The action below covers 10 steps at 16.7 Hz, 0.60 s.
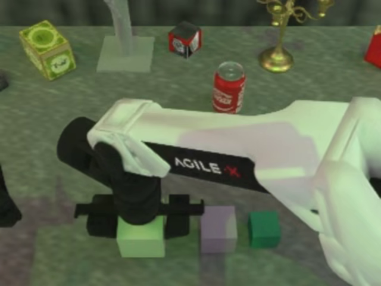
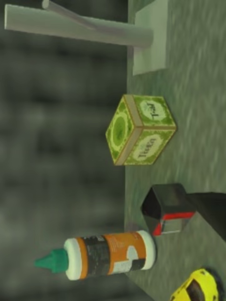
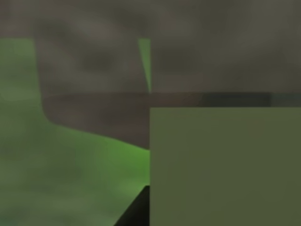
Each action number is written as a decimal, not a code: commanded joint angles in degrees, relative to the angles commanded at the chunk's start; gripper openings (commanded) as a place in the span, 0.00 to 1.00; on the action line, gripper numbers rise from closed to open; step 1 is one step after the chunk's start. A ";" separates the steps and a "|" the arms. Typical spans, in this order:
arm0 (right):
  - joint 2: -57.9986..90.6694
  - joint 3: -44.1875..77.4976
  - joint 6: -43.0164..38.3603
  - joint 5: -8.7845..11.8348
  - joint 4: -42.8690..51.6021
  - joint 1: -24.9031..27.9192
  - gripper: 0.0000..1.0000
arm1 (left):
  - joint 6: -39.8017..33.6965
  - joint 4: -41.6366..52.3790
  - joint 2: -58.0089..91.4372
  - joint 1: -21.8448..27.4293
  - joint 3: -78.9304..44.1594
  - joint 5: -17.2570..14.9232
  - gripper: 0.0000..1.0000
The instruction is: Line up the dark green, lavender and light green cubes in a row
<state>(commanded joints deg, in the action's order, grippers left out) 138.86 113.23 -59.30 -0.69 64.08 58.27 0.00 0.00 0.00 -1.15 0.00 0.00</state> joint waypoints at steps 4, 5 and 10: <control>0.00 0.00 0.00 0.00 0.00 0.00 0.60 | 0.00 0.00 0.00 0.00 0.00 0.00 1.00; 0.00 0.00 0.00 0.00 0.00 0.00 0.68 | 0.00 0.00 0.00 0.00 0.00 0.00 1.00; 0.00 0.00 0.00 0.00 0.00 0.00 1.00 | 0.00 0.00 0.00 0.00 0.00 0.00 1.00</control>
<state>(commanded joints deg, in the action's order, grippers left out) 138.86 113.23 -59.30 -0.69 64.08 58.27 0.00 0.00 0.00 -1.15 0.00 0.00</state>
